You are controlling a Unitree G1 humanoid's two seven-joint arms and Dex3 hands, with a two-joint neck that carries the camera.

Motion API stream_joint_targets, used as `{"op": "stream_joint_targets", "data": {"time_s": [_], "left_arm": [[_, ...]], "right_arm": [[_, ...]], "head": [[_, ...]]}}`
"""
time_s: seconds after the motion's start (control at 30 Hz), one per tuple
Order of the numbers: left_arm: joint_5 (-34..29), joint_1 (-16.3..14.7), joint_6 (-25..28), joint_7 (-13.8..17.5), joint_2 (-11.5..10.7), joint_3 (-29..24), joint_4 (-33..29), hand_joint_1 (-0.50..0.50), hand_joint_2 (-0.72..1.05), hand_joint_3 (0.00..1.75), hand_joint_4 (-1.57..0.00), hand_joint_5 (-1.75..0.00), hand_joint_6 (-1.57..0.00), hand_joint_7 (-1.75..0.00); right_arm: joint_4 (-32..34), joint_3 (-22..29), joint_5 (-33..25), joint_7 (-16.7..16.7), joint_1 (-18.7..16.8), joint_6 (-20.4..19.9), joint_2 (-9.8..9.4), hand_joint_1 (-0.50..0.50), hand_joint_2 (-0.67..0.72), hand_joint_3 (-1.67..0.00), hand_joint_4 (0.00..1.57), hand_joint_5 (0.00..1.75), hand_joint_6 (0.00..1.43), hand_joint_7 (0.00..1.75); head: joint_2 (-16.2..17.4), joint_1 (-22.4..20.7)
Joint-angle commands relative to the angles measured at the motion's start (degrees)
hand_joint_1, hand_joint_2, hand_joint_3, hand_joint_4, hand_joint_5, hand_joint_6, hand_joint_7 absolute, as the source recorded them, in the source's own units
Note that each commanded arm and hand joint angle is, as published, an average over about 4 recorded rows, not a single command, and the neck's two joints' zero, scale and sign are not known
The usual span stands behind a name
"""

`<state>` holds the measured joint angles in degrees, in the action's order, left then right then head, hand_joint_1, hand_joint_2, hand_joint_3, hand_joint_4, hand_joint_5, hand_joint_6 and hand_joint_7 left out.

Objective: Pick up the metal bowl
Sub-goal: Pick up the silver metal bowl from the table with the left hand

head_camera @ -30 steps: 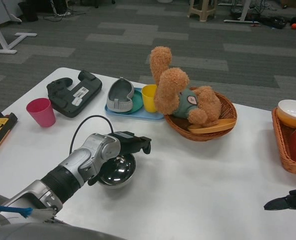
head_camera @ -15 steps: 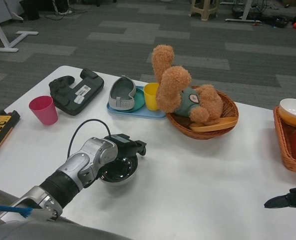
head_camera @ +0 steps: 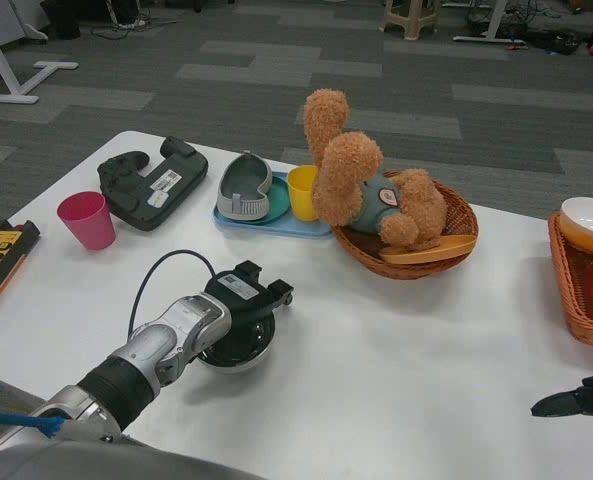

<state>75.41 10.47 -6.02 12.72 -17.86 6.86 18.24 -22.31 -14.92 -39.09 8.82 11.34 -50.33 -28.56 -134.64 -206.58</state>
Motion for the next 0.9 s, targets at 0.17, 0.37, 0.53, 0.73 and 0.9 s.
{"op": "stream_joint_targets", "data": {"time_s": [0.17, 0.37, 0.53, 0.73, 0.9], "left_arm": [[1.06, 1.44, -1.28, -3.32, 2.0, 0.26, 5.01, -0.5, 1.05, 0.26, 0.0, -1.75, 0.0, -1.06], [0.71, 2.01, -1.32, -3.32, 2.74, -0.58, 7.07, -0.5, 0.96, 0.7, -0.02, -1.75, -0.09, -1.59], [-3.12, 2.01, -1.32, -2.75, 3.58, -2.6, 8.3, -0.5, 0.94, 0.79, -0.7, -1.75, -0.65, -1.68], [-6.41, 2.85, -1.28, -0.68, 3.4, -2.95, 9.36, -0.5, 0.87, 0.96, -1.46, -1.75, -0.98, -1.68], [-8.3, 4.14, -1.28, -0.24, 2.52, -3.15, 9.31, -0.5, 0.78, 1.18, -1.57, -1.75, -0.95, -1.68]], "right_arm": [[-0.02, 0.33, -0.82, 0.23, -0.62, -0.78, -0.8, 0.21, 0.72, 0.0, 0.11, 0.29, 0.0, 0.33], [-0.02, 0.33, -0.99, 0.23, -0.71, -0.86, -0.8, 0.21, 0.72, 0.0, 0.11, 0.29, 0.0, 0.33], [-0.02, 0.33, -0.99, 0.28, -0.71, -0.91, -0.8, 0.2, 0.72, 0.0, 0.11, 0.29, 0.0, 0.35], [-0.15, 0.2, -0.99, 0.28, -0.71, -0.91, -0.71, 0.21, 0.72, 0.0, 0.11, 0.29, 0.0, 0.35], [-0.28, 0.06, -0.99, 0.3, -0.71, -0.91, -0.66, 0.21, 0.72, 0.0, 0.11, 0.29, 0.0, 0.35]], "head": [[0.33, 0.02], [0.58, -0.01], [0.92, -0.26], [1.06, -0.61], [1.13, -0.65]]}}
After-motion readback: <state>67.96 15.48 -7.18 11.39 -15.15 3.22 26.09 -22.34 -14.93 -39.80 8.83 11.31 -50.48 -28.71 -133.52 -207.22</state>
